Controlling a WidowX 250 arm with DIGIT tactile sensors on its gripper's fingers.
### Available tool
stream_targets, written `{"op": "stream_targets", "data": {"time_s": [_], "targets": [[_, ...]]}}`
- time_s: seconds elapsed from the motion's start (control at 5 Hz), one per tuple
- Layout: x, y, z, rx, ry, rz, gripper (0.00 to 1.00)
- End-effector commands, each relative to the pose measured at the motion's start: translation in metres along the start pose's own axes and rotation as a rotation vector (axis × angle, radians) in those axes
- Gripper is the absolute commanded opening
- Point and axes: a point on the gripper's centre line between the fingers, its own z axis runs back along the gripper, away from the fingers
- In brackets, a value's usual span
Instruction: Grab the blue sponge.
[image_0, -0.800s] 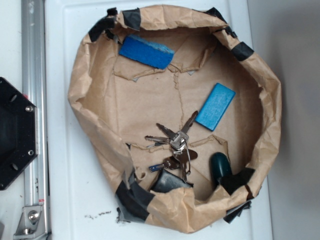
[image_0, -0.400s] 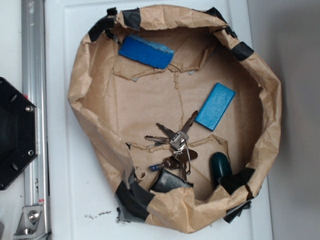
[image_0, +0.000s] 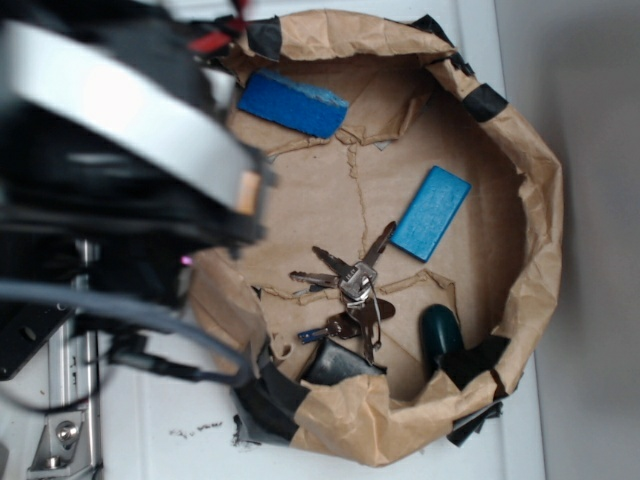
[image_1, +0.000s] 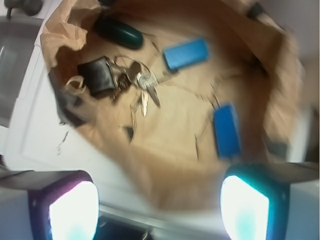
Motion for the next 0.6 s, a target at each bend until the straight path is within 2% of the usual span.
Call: {"op": "stream_targets", "data": {"time_s": [0.0, 0.2, 0.4], "targets": [[-0.001, 0.037, -0.070, -0.082, 0.061, -0.045, 1.00], [-0.002, 0.051, -0.096, -0.096, 0.116, -0.053, 1.00], [0.019, 0.050, -0.105, -0.029, 0.137, -0.152, 1.00]]}}
